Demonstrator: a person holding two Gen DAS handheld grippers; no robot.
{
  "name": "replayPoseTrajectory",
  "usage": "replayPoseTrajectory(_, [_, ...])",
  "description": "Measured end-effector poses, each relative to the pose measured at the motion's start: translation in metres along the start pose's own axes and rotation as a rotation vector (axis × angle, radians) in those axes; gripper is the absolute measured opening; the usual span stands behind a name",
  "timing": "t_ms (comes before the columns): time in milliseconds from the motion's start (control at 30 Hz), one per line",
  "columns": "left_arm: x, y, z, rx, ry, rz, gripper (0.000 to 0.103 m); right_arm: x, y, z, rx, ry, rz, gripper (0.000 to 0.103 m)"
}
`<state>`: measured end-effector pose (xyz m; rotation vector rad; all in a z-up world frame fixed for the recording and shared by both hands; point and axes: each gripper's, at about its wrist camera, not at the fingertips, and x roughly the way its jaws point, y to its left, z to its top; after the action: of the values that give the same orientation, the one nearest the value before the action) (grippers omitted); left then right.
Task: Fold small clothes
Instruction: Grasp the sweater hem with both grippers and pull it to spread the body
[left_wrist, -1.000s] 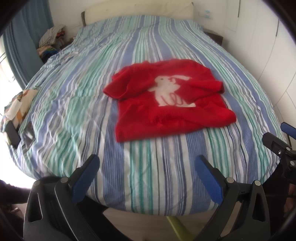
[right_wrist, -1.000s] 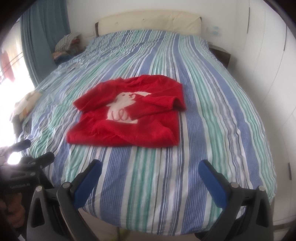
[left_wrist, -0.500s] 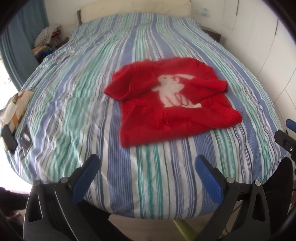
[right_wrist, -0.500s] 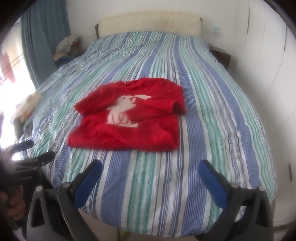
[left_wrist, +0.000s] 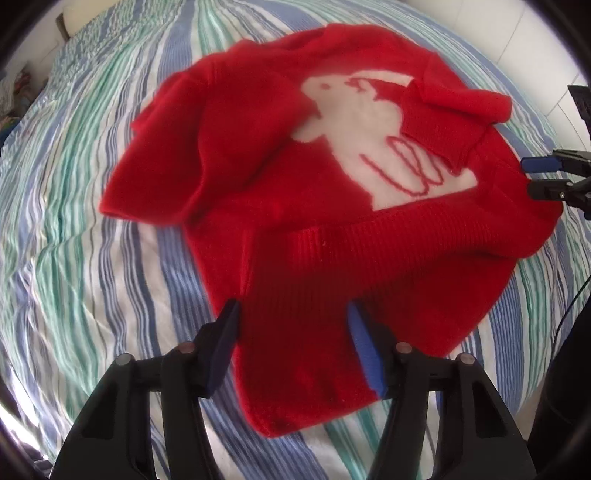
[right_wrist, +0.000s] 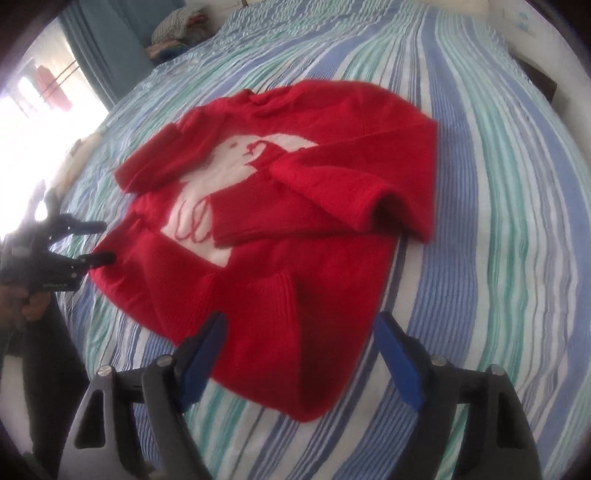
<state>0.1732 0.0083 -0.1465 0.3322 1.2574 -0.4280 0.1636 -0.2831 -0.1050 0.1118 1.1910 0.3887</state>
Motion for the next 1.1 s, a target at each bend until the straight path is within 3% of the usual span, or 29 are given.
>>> replayPoseTrajectory(33, [0.002,-0.003,0.0,0.001,-0.002,0.005,0.04,0.011,-0.001,0.002,0.006,0.023,0.032,0.069])
replayPoseTrajectory(67, [0.001,-0.005,-0.002,0.004,-0.009,-0.003,0.014,0.021,0.002,0.002,0.003,0.051,0.072,0.056])
replayPoseTrajectory(100, [-0.004,-0.007,-0.004,0.007,-0.022,-0.015,0.007,0.03,0.007,0.002,-0.008,0.078,0.097,0.044])
replayPoseTrajectory(133, [-0.015,-0.01,-0.009,0.015,-0.056,-0.03,0.007,0.035,0.012,0.0,-0.03,0.092,0.095,0.012])
replayPoseTrajectory(167, [-0.031,-0.013,-0.016,0.037,-0.111,-0.048,0.007,0.034,0.02,-0.002,-0.061,0.091,0.072,0.005])
replayPoseTrajectory(233, [-0.072,-0.022,-0.039,0.114,-0.224,-0.085,0.007,0.012,0.03,-0.01,-0.11,0.037,0.073,0.005])
replayPoseTrajectory(333, [-0.121,-0.033,-0.087,0.23,-0.284,-0.146,0.007,-0.042,0.042,-0.035,-0.189,-0.042,0.13,0.005])
replayPoseTrajectory(433, [-0.129,-0.044,-0.135,0.293,-0.208,-0.185,0.015,-0.083,0.054,-0.079,-0.308,-0.047,0.126,0.005])
replayPoseTrajectory(467, [-0.124,-0.047,-0.15,0.29,-0.166,-0.182,0.023,-0.087,0.053,-0.095,-0.329,-0.033,0.116,0.006])
replayPoseTrajectory(500, [-0.118,-0.049,-0.162,0.274,-0.124,-0.181,0.028,-0.085,0.052,-0.109,-0.337,-0.014,0.093,0.007])
replayPoseTrajectory(567, [-0.109,-0.042,-0.18,0.196,-0.071,-0.173,0.038,-0.072,0.043,-0.135,-0.314,0.029,0.038,0.02])
replayPoseTrajectory(633, [-0.104,-0.023,-0.187,0.049,-0.065,-0.2,0.044,-0.056,0.024,-0.154,-0.218,0.086,0.037,0.031])
replayPoseTrajectory(733, [-0.1,-0.002,-0.186,-0.184,-0.099,-0.231,0.069,-0.054,-0.003,-0.173,-0.024,0.053,0.067,0.05])
replayPoseTrajectory(833, [-0.078,-0.003,-0.174,-0.293,-0.083,-0.283,0.072,-0.056,-0.021,-0.181,0.161,-0.027,0.162,0.058])
replayPoseTrajectory(933, [-0.051,-0.025,-0.161,-0.281,-0.022,-0.238,0.072,-0.041,-0.022,-0.181,0.256,-0.058,0.232,0.058])
replayPoseTrajectory(1000, [-0.041,-0.036,-0.155,-0.273,-0.001,-0.206,0.068,-0.025,-0.014,-0.178,0.279,-0.064,0.247,0.058])
replayPoseTrajectory(1033, [-0.039,-0.041,-0.153,-0.265,-0.002,-0.211,0.04,-0.016,-0.011,-0.177,0.288,-0.063,0.265,0.059])
replayPoseTrajectory(1067, [-0.039,-0.044,-0.152,-0.256,0.002,-0.226,0.003,-0.009,-0.007,-0.175,0.29,-0.057,0.287,0.05])
replayPoseTrajectory(1100, [-0.042,-0.044,-0.152,-0.262,0.006,-0.238,0.005,-0.006,-0.003,-0.172,0.278,-0.05,0.301,0.034])
